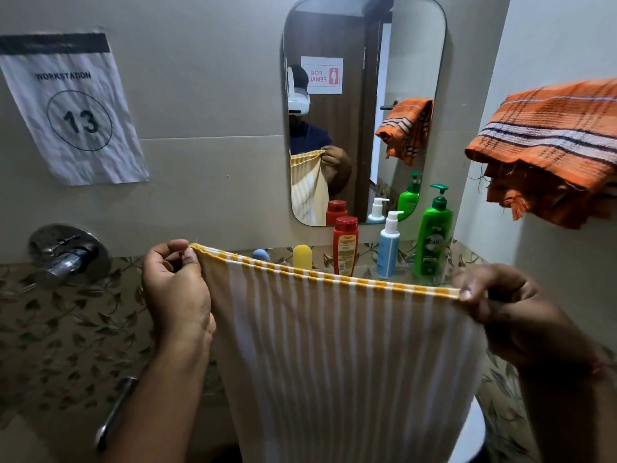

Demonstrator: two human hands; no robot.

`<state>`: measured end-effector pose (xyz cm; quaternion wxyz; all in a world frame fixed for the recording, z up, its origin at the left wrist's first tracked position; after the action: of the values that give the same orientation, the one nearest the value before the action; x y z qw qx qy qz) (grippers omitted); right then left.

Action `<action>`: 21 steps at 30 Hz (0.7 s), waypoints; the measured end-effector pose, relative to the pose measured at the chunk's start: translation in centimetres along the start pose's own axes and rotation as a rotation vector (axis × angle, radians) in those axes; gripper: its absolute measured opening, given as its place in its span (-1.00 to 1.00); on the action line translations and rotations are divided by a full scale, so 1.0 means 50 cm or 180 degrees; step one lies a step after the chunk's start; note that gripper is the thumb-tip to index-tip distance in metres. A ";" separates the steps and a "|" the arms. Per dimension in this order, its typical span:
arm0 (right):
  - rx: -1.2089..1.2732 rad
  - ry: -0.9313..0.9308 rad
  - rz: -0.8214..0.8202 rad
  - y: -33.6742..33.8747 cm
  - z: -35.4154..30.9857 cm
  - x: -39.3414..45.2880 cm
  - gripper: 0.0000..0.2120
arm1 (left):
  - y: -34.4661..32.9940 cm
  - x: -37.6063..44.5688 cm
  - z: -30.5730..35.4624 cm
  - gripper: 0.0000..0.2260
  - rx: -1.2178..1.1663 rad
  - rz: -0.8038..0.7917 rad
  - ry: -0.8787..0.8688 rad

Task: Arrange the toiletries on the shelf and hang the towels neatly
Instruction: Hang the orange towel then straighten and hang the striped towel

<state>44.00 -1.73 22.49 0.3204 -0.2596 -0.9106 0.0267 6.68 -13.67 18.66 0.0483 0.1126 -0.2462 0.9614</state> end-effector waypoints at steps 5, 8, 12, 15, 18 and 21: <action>0.1564 -0.0247 -0.0760 -0.067 -0.010 -0.010 -0.63 | -0.015 0.007 -0.007 -0.74 -0.0007 -0.0079 0.0042; 0.0093 0.0031 -0.0460 -0.076 -0.021 0.007 -0.80 | -0.024 0.006 -0.017 -0.73 0.0020 -0.0141 0.0093; -0.1678 0.0669 0.0115 -0.094 -0.077 0.031 -0.83 | -0.040 -0.018 -0.018 -0.74 0.0080 -0.0300 0.0061; -0.1122 0.0664 -0.0068 -0.145 -0.066 0.044 -0.82 | -0.060 -0.048 -0.006 -0.74 0.0162 -0.0520 -0.0062; -0.1547 0.0396 0.0058 -0.173 -0.030 0.078 -0.82 | -0.094 -0.109 0.024 -0.76 0.0258 -0.1021 -0.0236; -0.3448 0.0637 -0.0059 -0.214 0.011 0.120 -0.92 | -0.127 -0.190 0.046 -0.79 0.0193 -0.1745 -0.0137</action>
<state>34.84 -7.94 27.78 0.2263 -0.3807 -0.7615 -0.4733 17.30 -9.57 21.29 0.2981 0.1968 -0.1787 0.9168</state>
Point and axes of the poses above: each hand's wrist, its own x-axis towards the middle knuckle, its own y-axis out of the back of the hand, z = x × y, the point moved 10 cm from there along x, towards the middle knuckle, and after that the axes turned 8 degrees about z, right-handed, at the moved point
